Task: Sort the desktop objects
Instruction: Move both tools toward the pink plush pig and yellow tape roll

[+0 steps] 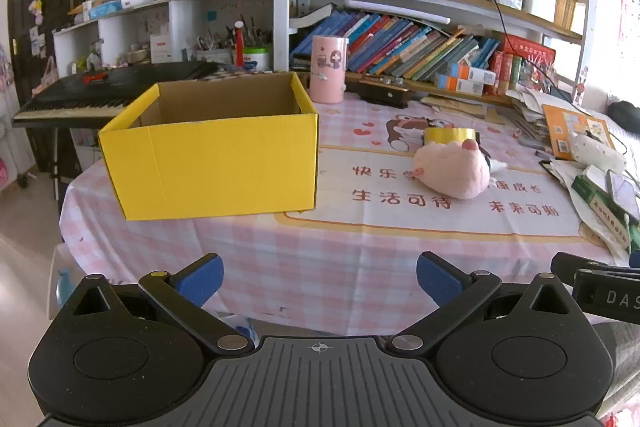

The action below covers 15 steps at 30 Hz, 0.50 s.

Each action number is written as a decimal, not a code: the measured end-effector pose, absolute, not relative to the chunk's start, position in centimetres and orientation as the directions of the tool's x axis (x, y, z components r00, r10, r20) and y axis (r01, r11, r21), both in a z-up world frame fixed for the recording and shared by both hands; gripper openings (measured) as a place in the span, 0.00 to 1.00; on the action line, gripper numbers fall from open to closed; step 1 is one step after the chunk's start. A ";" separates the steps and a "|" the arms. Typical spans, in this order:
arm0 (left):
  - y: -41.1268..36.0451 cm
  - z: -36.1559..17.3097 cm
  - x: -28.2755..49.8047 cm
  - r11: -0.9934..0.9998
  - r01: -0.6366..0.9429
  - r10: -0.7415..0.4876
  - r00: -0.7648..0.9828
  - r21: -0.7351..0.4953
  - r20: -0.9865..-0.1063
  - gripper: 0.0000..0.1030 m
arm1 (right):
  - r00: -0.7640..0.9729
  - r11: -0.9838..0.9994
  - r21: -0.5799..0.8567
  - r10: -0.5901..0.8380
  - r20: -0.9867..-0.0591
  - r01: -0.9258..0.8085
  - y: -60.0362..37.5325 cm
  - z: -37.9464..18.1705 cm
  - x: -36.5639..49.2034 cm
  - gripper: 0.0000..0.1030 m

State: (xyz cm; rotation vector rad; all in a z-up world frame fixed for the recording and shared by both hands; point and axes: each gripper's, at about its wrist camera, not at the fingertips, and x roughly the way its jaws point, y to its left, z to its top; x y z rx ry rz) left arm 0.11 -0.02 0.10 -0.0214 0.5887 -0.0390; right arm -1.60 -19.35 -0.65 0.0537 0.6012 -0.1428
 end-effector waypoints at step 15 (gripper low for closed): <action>0.0 -0.1 0.2 0.999 0.027 -0.040 0.827 -0.031 -0.560 1.00 | 0.816 0.989 0.009 -0.119 -0.566 0.150 -19.2 -0.7 -1.5 1.00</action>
